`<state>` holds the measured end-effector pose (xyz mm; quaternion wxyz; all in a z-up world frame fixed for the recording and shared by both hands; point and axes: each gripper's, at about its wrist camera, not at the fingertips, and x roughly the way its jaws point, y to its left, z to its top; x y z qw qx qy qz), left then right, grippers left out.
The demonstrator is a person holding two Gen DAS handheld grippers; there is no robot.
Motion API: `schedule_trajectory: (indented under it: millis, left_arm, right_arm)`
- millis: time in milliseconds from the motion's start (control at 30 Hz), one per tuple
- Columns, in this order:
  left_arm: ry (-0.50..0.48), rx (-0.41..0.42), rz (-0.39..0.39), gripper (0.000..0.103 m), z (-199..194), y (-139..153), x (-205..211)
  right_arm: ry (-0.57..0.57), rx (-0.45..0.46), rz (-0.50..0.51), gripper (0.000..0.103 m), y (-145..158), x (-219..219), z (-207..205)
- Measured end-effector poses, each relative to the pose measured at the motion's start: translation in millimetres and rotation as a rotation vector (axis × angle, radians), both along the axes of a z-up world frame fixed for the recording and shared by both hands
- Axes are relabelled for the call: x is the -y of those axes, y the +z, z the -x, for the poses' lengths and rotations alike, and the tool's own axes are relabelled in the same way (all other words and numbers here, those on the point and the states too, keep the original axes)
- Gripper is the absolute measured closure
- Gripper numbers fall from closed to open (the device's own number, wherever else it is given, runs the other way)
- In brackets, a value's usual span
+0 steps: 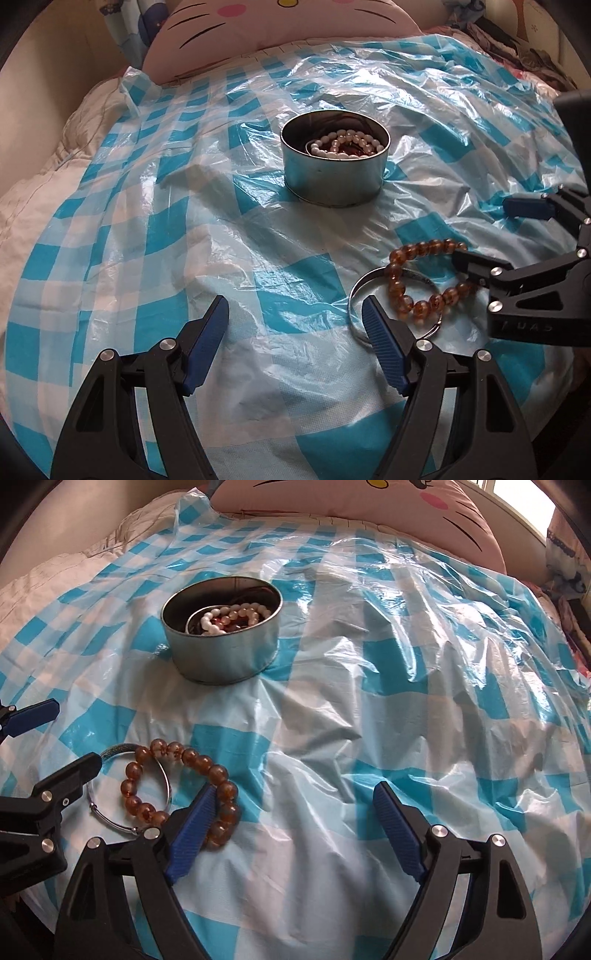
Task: Organize jewelry
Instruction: 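Move both open grippers to the amber bracelet and silver bangle, then close the left gripper on the silver bangle while the right gripper closes on the amber bracelet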
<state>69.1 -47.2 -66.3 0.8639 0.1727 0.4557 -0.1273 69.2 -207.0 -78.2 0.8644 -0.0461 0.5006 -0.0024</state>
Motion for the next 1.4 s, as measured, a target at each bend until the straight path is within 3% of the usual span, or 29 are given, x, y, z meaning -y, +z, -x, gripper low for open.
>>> schedule_trajectory:
  millis: [100,333,500,567,667,867,967,1100,1167,1267,1400]
  left_arm:
    - [-0.025,0.030,-0.031,0.032,6,1,7]
    - [-0.106,0.082,0.003,0.032,12,8,27]
    - [-0.149,0.012,-0.046,0.065,10,-9,40]
    - [-0.174,0.008,-0.055,0.078,17,-10,44]
    - [-0.197,0.007,-0.060,0.084,25,-10,46]
    - [-0.134,-0.014,-0.020,0.080,12,-10,42]
    - [-0.148,-0.034,-0.029,0.081,10,-15,45]
    - [-0.196,-0.039,-0.026,0.096,21,-13,45]
    - [-0.204,-0.049,-0.004,0.099,24,-10,42]
    - [-0.185,-0.076,0.102,0.100,22,1,29]
    - [-0.137,-0.109,0.263,0.100,15,13,6]
  right_arm:
    - [0.009,0.001,0.078,0.015,3,9,10]
    - [0.085,0.110,0.078,0.015,13,7,24]
    - [0.179,0.125,0.094,0.019,6,-8,19]
    - [0.215,0.130,0.106,0.030,5,-14,20]
    - [0.255,0.096,0.075,0.051,1,-19,21]
    - [0.205,0.026,-0.100,0.051,-6,1,7]
    - [0.213,0.020,-0.073,0.053,-8,-7,6]
    - [0.222,0.013,-0.065,0.072,-5,-8,11]
    - [0.211,0.005,-0.092,0.083,-3,-1,15]
    - [0.169,-0.011,-0.197,0.090,0,16,18]
    - [0.097,-0.011,-0.421,0.090,4,41,23]
